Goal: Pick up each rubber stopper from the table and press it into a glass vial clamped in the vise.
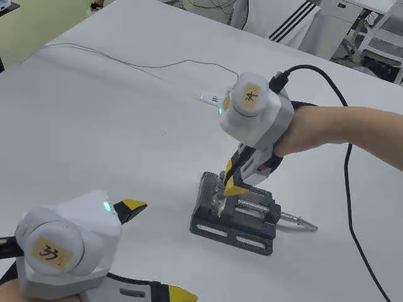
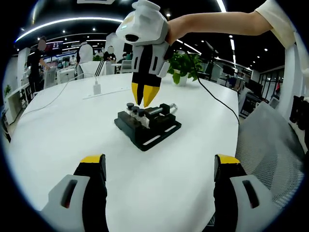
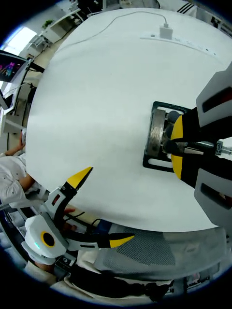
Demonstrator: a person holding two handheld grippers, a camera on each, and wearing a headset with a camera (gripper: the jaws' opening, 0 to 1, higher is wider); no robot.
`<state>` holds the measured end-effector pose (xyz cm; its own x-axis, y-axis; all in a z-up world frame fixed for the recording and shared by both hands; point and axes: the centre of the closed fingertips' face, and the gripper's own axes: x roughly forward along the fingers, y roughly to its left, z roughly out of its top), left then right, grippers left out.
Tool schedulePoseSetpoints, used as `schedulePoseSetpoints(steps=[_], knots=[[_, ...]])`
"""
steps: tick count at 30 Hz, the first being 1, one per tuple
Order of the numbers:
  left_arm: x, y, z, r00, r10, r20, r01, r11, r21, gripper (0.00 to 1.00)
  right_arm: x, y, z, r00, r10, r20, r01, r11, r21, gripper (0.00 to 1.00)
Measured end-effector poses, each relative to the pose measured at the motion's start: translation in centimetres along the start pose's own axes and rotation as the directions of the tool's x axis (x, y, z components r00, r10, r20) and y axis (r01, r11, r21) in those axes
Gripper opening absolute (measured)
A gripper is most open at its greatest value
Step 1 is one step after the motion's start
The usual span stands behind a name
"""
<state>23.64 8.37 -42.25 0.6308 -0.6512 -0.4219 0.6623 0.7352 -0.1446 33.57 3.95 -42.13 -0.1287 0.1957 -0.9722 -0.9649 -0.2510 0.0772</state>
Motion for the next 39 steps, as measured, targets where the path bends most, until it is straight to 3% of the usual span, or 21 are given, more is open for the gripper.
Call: schedulePoseSetpoints(steps=[1, 17, 28, 34, 39], knots=[[0.0, 0.1, 0.0, 1.0000, 0.002, 0.000, -0.002, 1.000, -0.001, 0.92, 0.1, 0.0, -0.2, 1.0000, 0.006, -0.005, -0.006, 1.000, 0.024, 0.04], [0.1, -0.2, -0.7, 0.9998, -0.013, -0.016, 0.013, 1.000, -0.014, 0.91, 0.7, 0.0, 0.2, 0.9999, -0.002, 0.010, 0.002, 1.000, 0.014, 0.00], [0.9, -0.7, -1.2, 0.9990, -0.034, -0.030, 0.033, 0.999, -0.028, 0.90, 1.0, 0.0, 0.3, 0.9984, -0.039, -0.041, 0.036, 0.997, -0.061, 0.00], [1.6, -0.4, -1.0, 0.9988, -0.039, -0.029, 0.038, 0.998, -0.040, 0.89, 1.2, -0.2, 0.3, 0.9966, -0.026, -0.078, 0.025, 0.999, -0.024, 0.00], [1.6, 0.0, -0.9, 0.9990, -0.034, -0.029, 0.033, 0.998, -0.046, 0.89, 1.2, -0.5, 0.0, 0.9975, -0.003, -0.070, 0.004, 1.000, 0.010, 0.00]])
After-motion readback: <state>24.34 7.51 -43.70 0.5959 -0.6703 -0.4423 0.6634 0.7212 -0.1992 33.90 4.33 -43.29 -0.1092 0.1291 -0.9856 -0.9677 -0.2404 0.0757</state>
